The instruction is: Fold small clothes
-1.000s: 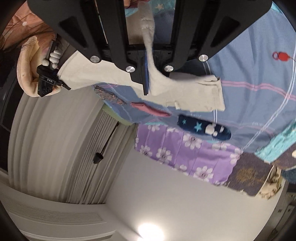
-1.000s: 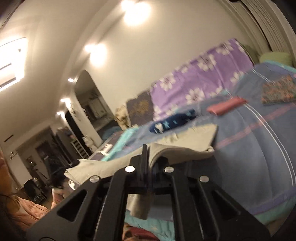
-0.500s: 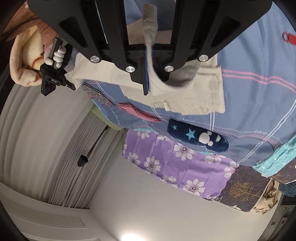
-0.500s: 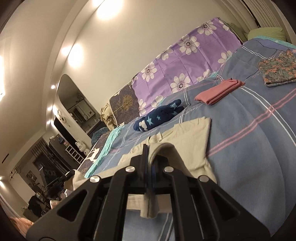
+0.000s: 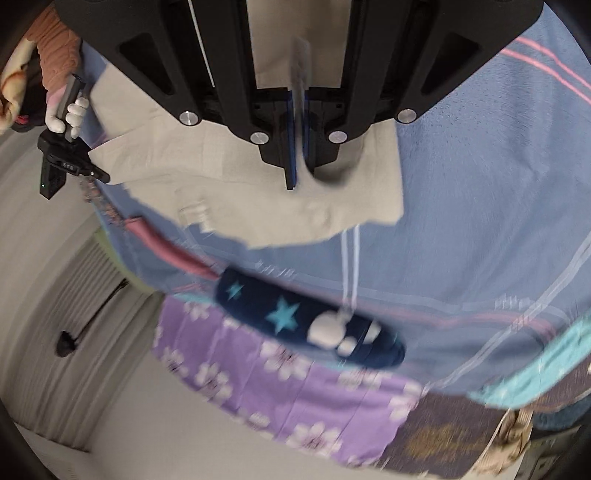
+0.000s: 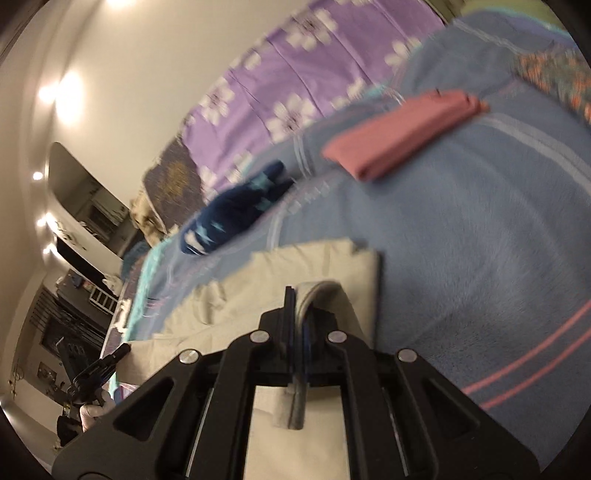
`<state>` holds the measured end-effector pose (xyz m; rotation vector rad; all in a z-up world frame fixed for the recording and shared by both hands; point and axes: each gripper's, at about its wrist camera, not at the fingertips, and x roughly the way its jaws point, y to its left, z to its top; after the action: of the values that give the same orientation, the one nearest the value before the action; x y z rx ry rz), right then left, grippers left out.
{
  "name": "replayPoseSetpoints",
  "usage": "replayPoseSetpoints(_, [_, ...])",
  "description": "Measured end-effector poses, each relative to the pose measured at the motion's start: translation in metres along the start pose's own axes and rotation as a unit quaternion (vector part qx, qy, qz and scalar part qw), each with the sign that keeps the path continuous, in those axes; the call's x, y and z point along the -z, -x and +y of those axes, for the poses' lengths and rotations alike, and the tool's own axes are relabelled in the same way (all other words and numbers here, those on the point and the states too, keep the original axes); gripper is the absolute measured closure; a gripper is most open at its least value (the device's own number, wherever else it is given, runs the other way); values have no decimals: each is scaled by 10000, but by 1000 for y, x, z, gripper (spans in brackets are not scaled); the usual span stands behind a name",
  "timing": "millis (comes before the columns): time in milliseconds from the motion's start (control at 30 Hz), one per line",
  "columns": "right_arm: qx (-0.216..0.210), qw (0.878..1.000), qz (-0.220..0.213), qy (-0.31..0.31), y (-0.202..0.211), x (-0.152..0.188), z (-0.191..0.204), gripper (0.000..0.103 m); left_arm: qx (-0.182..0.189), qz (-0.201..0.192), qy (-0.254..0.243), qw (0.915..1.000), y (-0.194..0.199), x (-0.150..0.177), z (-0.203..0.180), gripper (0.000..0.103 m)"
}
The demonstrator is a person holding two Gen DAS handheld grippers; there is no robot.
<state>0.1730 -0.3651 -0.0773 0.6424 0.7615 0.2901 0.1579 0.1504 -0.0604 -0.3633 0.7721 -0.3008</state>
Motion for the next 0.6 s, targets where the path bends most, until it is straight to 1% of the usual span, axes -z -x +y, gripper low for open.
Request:
replayPoseSetpoints(100, [-30, 9999, 135, -58, -6, 7, -11, 97, 22, 148, 233, 9996, -14, 8, 17, 100])
replayPoseSetpoints(167, [-51, 9999, 159, -18, -4, 5, -11, 94, 110, 125, 296, 9994, -13, 10, 20, 99])
replayPoseSetpoints(200, [-25, 9999, 159, 46, -1, 5, -9, 94, 144, 125, 305, 9994, -11, 10, 20, 97])
replayPoseSetpoints(233, [-13, 9998, 174, 116, 2, 6, -7, 93, 166, 136, 306, 9993, -9, 11, 20, 90])
replayPoseSetpoints(267, [-16, 9996, 223, 185, 5, 7, -4, 90, 183, 150, 306, 9993, -6, 13, 20, 84])
replayPoseSetpoints(333, [-20, 9991, 280, 307, 9, 12, 1, 85, 186, 188, 231, 9994, 1, 18, 16, 79])
replayPoseSetpoints(433, [107, 9975, 391, 588, 14, 21, 9, 84, 104, 292, 85, 9995, 5, 28, 9, 78])
replayPoseSetpoints(467, [147, 9967, 417, 683, 16, 24, 11, 85, 89, 328, 66, 9994, 6, 31, 8, 78])
replayPoseSetpoints(500, [188, 9955, 422, 826, 17, 27, 14, 90, 91, 371, 35, 9993, 8, 33, 8, 78])
replayPoseSetpoints(533, [162, 9951, 396, 889, 19, 27, 15, 96, 78, 396, 6, 9992, 10, 34, 7, 87])
replayPoseSetpoints(567, [64, 9953, 340, 906, 21, 26, 16, 97, 111, 419, 21, 9991, 11, 34, 7, 96])
replayPoseSetpoints(600, [-127, 9960, 266, 844, 25, 24, 17, 97, 293, 433, 123, 9986, 13, 32, 8, 100])
